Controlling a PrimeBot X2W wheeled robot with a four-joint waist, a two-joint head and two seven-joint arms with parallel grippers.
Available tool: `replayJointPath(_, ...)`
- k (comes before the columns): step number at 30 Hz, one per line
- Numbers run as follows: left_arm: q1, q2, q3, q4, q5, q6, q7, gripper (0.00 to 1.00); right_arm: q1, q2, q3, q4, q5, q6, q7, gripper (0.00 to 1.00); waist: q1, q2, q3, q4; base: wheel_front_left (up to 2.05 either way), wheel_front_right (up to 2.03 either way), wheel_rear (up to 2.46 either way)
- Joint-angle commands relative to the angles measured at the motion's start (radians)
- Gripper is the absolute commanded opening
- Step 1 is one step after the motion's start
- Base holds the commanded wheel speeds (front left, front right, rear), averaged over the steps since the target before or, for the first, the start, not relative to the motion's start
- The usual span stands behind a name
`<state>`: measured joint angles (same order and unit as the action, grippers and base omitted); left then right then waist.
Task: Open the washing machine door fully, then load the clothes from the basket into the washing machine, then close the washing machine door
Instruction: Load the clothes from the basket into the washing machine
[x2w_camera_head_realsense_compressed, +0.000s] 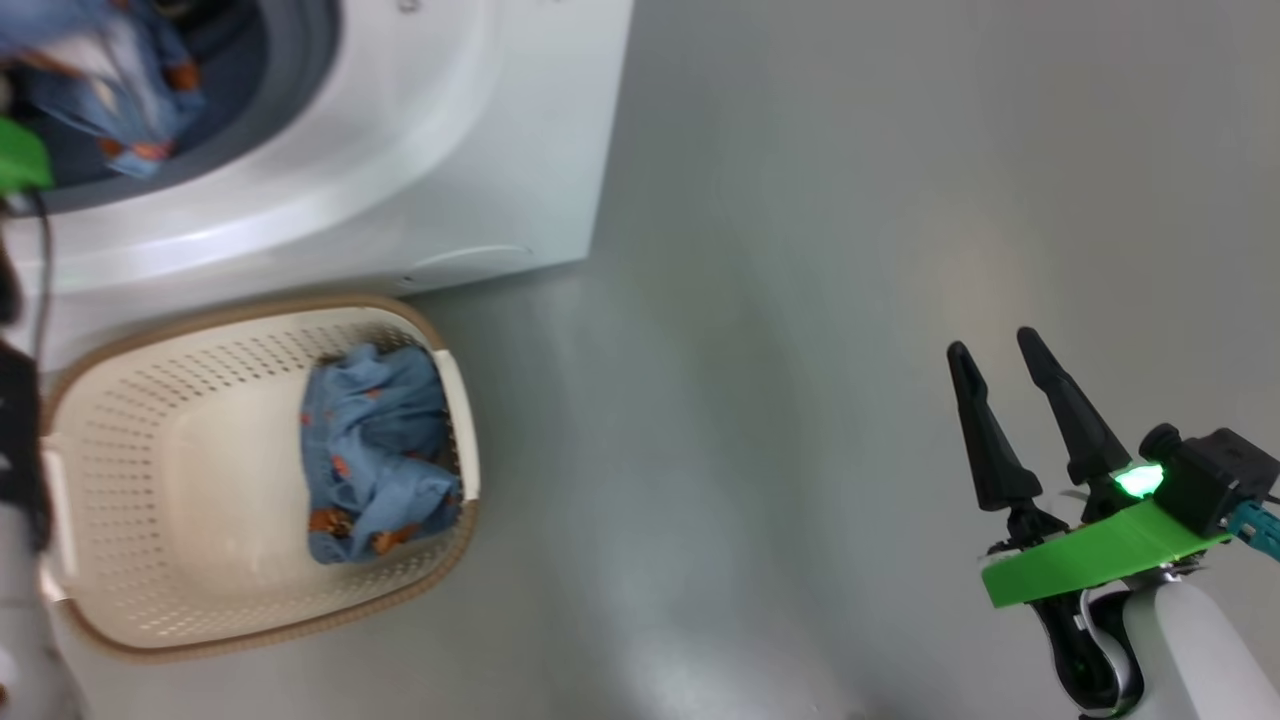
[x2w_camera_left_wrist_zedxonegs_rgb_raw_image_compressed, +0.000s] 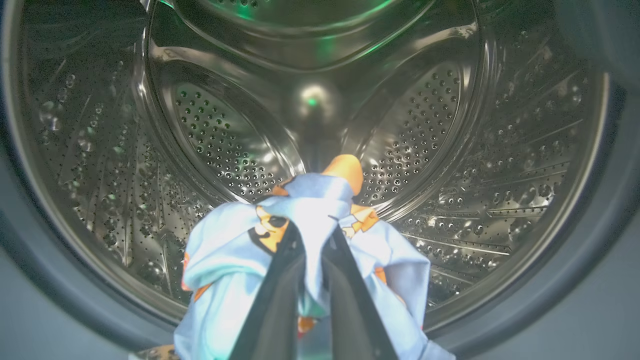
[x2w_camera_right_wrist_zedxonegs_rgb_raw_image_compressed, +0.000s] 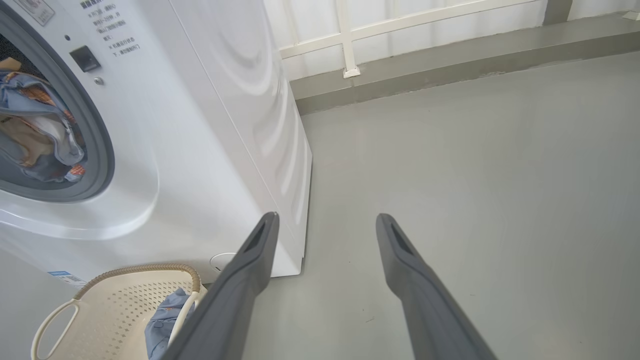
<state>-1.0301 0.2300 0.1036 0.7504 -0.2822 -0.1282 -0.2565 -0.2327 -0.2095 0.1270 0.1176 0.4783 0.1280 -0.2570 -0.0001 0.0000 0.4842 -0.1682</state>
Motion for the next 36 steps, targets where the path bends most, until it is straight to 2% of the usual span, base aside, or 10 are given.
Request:
replayJointPath(1, -0.040, 0.058, 0.013, -0.011, 0.013, -0.002, -0.005, 0.00, -0.005, -0.003, 0.025, -0.025, 0.004, 0.003, -0.005, 1.00, 0.0001, 0.0000, 0.050, -0.047, 0.00, 0.00, 0.00)
replayJointPath(4, -0.127, 0.080, 0.022, 0.016, 0.034, -0.002, -0.005, 0.00, -0.019, 0.003, 0.035, -0.027, 0.006, 0.003, -0.005, 1.00, 0.0001, 0.0000, 0.072, -0.064, 0.00, 0.00, 0.00)
replayJointPath(8, -0.172, 0.097, 0.059, -0.026, 0.057, 0.001, -0.005, 0.00, -0.033, 0.008, 0.041, -0.031, 0.006, 0.003, -0.005, 1.00, 0.0001, 0.0000, 0.091, -0.077, 0.00, 0.00, 0.00)
replayJointPath(9, -0.174, 0.098, 0.071, -0.038, 0.064, 0.002, -0.005, 0.18, -0.036, 0.009, 0.041, -0.032, 0.006, 0.003, -0.005, 1.00, 0.0001, 0.0000, 0.094, -0.080, 0.00, 0.00, 0.00)
replayJointPath(10, -0.172, 0.100, 0.078, -0.042, 0.072, 0.002, -0.005, 0.53, -0.037, 0.011, 0.043, -0.032, 0.006, 0.003, -0.005, 1.00, 0.0001, 0.0000, 0.096, -0.082, 0.00, 0.00, 0.00)
replayJointPath(11, -0.168, 0.102, 0.084, -0.041, 0.082, 0.004, -0.005, 1.00, -0.039, 0.011, 0.044, -0.032, 0.006, 0.003, -0.005, 1.00, 0.0001, 0.0000, 0.098, -0.084, 0.00, 0.00, 0.00)
replayJointPath(24, -0.093, 0.069, 0.129, -0.002, 0.135, 0.005, -0.005, 1.00, -0.038, 0.003, 0.045, -0.026, 0.003, 0.003, -0.005, 1.00, 0.0001, 0.0000, 0.085, -0.061, 0.00, 0.00, 0.00)
replayJointPath(36, 0.072, -0.011, 0.132, -0.046, 0.132, -0.001, -0.005, 1.00, -0.020, -0.026, 0.033, -0.021, -0.001, 0.003, -0.005, 1.00, 0.0001, 0.0000, 0.019, -0.010, 0.00, 0.00, 0.00)
